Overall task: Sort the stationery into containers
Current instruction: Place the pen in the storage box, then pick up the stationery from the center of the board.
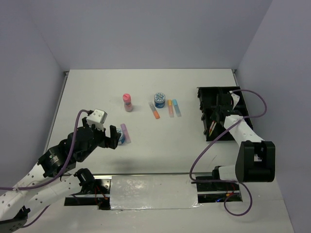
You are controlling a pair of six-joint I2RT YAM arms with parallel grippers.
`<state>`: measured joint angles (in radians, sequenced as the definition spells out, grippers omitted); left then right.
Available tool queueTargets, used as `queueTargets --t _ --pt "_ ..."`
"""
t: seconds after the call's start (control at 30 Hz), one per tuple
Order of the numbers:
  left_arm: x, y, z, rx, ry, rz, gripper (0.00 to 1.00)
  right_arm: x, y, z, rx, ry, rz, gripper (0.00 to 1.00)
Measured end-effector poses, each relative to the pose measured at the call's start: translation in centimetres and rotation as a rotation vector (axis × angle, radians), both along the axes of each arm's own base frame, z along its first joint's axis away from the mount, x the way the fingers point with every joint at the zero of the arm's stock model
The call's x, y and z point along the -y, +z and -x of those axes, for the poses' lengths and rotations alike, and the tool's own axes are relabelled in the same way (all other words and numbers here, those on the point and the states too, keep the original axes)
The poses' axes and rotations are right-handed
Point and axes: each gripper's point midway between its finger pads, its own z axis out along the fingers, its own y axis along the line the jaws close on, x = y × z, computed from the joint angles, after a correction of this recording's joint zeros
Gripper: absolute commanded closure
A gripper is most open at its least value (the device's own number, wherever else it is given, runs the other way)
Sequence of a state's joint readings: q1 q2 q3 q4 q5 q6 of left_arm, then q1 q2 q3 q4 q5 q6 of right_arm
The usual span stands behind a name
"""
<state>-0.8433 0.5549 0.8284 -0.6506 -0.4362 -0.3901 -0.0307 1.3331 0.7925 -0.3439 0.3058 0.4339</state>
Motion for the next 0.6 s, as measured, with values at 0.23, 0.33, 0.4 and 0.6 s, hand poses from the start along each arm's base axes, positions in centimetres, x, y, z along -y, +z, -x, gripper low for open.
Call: queueTargets --t 0.23,0.33,0.4,0.6 --pt "0.1 0.0 0.0 -0.001 -0.003 0.001 0.01 -0.5 0.2 -0.1 0.008 0.016 -0.02 0.45" --pt "0.0 0.0 0.0 -0.001 -0.002 0.001 0.01 -1.1 1.6 0.0 0.05 0.045 -0.041 0.37" --pt "-0.1 0.0 -0.1 0.001 0.008 0.0 0.01 -1.7 3.6 0.0 0.11 0.074 -0.05 0.11" --pt "-2.4 -0.4 -1.2 -0.002 0.157 -0.046 0.01 -9.2 11.4 -0.4 0.319 0.365 -0.056 0.05"
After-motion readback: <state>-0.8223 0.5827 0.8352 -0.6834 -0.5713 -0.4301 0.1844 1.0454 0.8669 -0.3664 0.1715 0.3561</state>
